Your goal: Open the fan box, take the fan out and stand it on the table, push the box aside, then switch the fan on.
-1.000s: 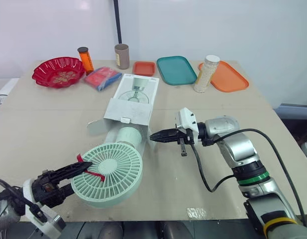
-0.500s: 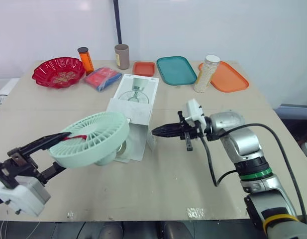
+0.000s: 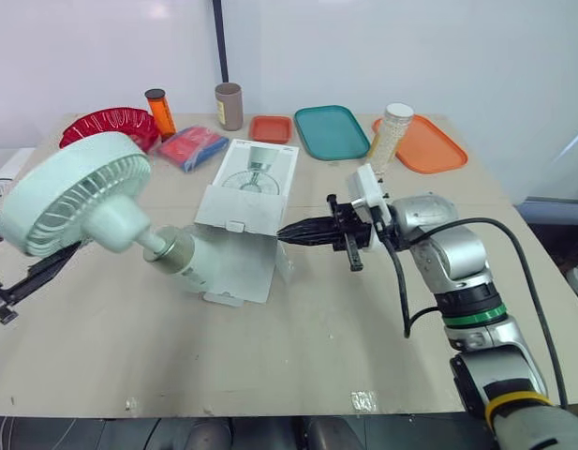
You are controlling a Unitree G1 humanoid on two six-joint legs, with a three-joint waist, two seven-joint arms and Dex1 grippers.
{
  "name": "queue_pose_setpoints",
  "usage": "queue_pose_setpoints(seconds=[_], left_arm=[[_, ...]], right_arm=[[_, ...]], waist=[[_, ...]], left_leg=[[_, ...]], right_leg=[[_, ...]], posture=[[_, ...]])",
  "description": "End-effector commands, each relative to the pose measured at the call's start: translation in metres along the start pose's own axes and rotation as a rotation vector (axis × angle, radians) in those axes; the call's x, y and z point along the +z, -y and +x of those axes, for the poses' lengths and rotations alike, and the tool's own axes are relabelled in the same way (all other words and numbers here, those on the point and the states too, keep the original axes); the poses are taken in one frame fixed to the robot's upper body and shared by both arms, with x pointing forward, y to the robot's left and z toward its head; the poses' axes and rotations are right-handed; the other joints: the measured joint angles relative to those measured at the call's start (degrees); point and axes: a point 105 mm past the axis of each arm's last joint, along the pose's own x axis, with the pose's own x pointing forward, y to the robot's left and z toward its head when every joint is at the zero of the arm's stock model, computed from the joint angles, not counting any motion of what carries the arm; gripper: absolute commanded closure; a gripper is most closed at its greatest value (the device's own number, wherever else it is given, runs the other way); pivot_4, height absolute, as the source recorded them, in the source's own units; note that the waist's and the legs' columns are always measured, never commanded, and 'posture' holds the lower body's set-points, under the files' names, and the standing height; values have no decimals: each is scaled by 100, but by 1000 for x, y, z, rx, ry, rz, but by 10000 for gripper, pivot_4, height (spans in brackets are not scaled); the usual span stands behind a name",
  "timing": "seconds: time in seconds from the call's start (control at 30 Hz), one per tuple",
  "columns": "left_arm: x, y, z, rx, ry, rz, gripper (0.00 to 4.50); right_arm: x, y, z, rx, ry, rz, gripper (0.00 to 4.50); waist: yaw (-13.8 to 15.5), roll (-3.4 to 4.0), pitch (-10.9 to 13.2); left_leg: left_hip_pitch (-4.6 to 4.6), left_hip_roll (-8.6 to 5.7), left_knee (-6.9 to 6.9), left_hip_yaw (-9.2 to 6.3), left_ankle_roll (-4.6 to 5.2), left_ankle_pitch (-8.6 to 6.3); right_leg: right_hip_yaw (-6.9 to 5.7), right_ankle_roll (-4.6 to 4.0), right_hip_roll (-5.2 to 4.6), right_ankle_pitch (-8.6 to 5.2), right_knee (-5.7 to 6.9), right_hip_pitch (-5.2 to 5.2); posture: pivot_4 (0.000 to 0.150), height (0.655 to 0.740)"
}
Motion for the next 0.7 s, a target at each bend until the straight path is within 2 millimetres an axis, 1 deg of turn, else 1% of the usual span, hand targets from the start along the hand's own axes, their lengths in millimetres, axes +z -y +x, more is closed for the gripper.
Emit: queue_pose_setpoints(seconds=[0.03,0.1,0.17,0.23,0.27,0.4,0.47,0.6,0.7], left_arm=[[14,-18,-13,71,26,-28,25761],[12,-19,-16,64,7,-72,25761],[12,-23,-19,60,-11,-40,25761],[15,-42,-25,96,-36,0,25761],[17,-48,-27,92,-49,20,25761],[19,-57,-34,40,-101,48,25761],[16,-65,-38,33,-160,81,25761],[9,-79,-43,80,-206,97,25761],[-11,-84,-46,93,-289,117,25761]], right_arm=[[6,2,0,-4,7,-38,45000],[5,2,0,-6,5,-37,45000],[4,2,1,-7,2,-36,45000],[4,1,2,-6,4,-34,45000],[5,1,2,-5,7,-33,45000],[7,5,5,-25,17,-29,45000],[8,7,6,-35,23,-36,45000],[8,8,8,-41,26,-38,45000],[5,6,10,-39,20,-39,45000]], waist=[[2,-1,0],[2,-1,0],[3,0,0],[3,-1,0],[3,-1,0],[-12,0,0],[-16,0,0],[-16,1,1],[-22,1,2]], left_leg=[[0,0,0,0,0,0],[0,0,1,-1,0,0],[0,0,0,-1,-1,0],[0,0,-1,-1,-1,0],[0,2,-1,-3,-1,0],[0,8,-2,-4,-2,0],[0,12,-5,-3,-4,-2],[-1,16,-11,-2,-5,-1],[-1,21,-11,-1,-5,-2]], right_leg=[[0,0,0,0,0,0],[-1,0,0,0,1,0],[0,-1,0,0,0,0],[0,-3,1,-2,0,-1],[-2,-5,5,-2,1,-2],[-2,-9,12,0,0,-3],[-1,-11,15,-2,-1,-6],[-2,-15,16,-4,1,-12],[-1,-16,20,-3,0,-12]], posture=[[1500,7400],[1500,7400],[1500,7400],[1500,7400],[1500,7400],[1500,7400],[1500,7400],[1500,7400],[1500,7400]])
